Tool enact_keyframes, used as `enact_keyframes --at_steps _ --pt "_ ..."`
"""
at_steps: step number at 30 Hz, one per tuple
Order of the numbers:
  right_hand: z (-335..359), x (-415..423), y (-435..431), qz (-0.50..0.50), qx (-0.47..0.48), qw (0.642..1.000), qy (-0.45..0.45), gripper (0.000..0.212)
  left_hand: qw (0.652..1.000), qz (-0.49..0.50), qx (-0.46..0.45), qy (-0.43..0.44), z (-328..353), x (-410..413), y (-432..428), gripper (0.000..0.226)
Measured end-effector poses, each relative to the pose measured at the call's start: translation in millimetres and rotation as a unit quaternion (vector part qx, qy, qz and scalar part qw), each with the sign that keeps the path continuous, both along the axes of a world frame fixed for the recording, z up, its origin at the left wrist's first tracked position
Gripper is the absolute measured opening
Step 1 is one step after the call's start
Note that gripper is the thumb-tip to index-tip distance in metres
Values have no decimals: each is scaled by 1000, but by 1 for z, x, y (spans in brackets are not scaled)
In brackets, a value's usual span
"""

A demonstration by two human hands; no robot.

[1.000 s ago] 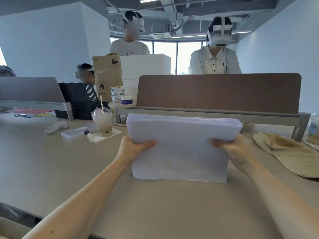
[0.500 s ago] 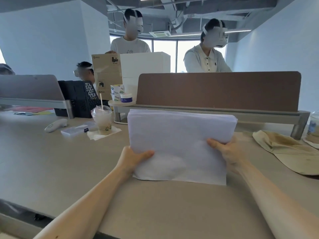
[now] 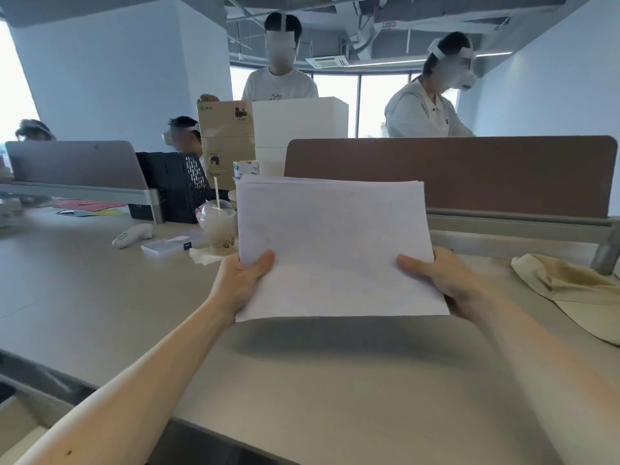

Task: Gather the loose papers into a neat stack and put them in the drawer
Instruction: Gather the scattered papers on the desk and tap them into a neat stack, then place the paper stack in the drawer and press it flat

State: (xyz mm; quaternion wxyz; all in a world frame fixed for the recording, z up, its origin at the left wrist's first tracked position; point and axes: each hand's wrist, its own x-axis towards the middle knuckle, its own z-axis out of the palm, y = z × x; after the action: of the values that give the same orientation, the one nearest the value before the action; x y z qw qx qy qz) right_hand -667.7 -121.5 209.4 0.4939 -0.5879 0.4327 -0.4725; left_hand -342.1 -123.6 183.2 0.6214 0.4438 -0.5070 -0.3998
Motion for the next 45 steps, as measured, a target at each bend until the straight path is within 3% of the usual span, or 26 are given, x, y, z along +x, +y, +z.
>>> enact_keyframes --at_steps 6,8,10,14,16,19,26,34,40,45 --pt "-4 39 -11 -53 -84 994 -36 10 995 94 -29 -18 -1 29 12 11" --pt "-10 53 -12 -34 -113 992 -44 27 994 102 -40 -11 -1 43 21 10" --pt "-24 66 -11 -10 -115 993 -37 44 994 103 -20 -18 -9 55 31 28" --pt "-54 89 -2 -4 -97 995 -9 43 990 114 56 -59 -36 72 44 58" --pt "-54 98 -1 -19 -85 996 -4 37 989 121 71 -48 -38 79 46 52" --pt "-46 116 -2 -50 -81 995 29 12 984 153 64 -57 -29 90 55 22" --pt "-34 210 3 -65 -140 981 116 13 969 240 41 -52 -26 158 111 13" --pt "-27 365 43 62 -211 949 225 15 913 391 114 -29 -60 267 206 14" --pt "-66 464 84 149 -314 882 320 17 859 461 221 -31 -114 323 269 23" --pt "-113 506 100 196 -310 852 374 19 822 480 305 -46 -154 345 289 31"
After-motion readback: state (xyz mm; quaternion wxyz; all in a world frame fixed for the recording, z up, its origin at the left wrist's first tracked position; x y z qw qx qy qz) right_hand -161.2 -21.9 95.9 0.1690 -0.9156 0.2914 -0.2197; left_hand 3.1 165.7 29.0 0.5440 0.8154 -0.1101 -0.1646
